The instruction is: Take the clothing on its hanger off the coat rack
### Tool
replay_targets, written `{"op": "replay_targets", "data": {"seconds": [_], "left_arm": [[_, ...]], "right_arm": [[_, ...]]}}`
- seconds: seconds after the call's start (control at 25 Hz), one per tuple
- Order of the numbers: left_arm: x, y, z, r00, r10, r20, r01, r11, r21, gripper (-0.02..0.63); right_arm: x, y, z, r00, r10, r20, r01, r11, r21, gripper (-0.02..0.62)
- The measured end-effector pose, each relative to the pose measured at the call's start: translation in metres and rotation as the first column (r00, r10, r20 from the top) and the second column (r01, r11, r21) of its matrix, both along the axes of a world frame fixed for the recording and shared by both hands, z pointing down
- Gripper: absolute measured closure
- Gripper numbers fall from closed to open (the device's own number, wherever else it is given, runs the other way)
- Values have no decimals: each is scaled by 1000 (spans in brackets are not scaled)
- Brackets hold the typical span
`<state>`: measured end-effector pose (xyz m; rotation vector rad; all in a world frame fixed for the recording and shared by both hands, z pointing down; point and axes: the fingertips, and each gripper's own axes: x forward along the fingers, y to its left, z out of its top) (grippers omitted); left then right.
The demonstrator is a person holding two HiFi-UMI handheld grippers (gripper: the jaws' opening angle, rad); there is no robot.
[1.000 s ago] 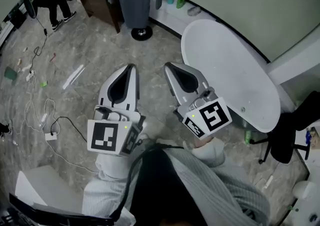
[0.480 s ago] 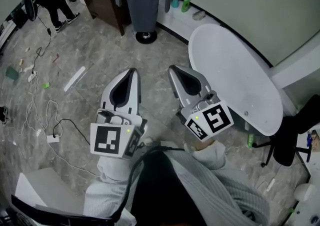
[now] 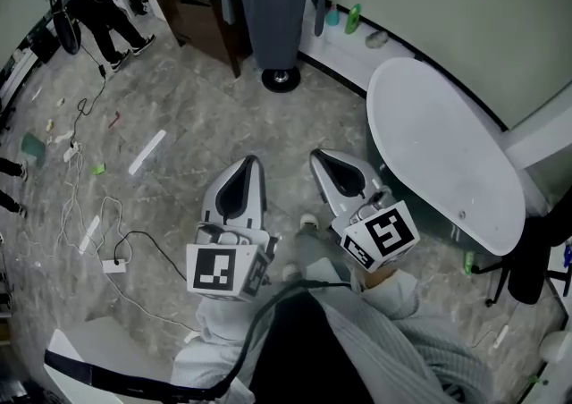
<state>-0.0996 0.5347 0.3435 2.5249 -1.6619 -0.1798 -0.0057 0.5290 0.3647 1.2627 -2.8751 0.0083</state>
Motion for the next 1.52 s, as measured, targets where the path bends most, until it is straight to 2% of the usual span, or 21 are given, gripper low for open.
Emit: {"op": "replay_targets", "data": {"seconds": [0.16,0.36,0.52,0.64,0.72,0.92,1.04,1.2,1.36,1.52], "left_arm": [[-12,-57,17,1000,2,8,-2,1000,-17,601],[-31,-172,24,999,-27,36,28,999,-25,601],[-24,-272,-4,999,-30,26,30,1000,3,601],[-19,-338,-33,998,-47,34,45,997,64,601],[-14,-376,-44,998,-46,39,43,996,77,601],[-19,-469,-24,999,-24,28,23,999,31,601],[-32,-530,-13,1000,-12,22,11,999,31,601],[-49,-631,-7,999,32,32,-34,997,66,601],[-70,-722,-24,994,101,51,-105,990,98,601],[-89,-803,-26,982,169,87,-177,979,96,601]], "right_arm": [[-13,-61,18,1000,-7,-4,7,1000,-20,594],[-32,-176,22,999,-29,-16,29,1000,-10,594],[-25,-273,-9,999,-24,-25,25,999,41,594],[-17,-335,-37,1000,-20,-21,22,995,93,594],[-11,-374,-50,1000,-12,-11,13,994,108,594],[-14,-464,-30,1000,20,-12,-20,999,50,594],[-24,-519,-12,999,40,-22,-40,999,18,594],[-41,-613,-1,997,75,-19,-74,997,26,592],[-69,-704,-17,991,130,-17,-129,989,75,593],[-86,-774,-30,976,216,-2,-214,971,107,593]]}}
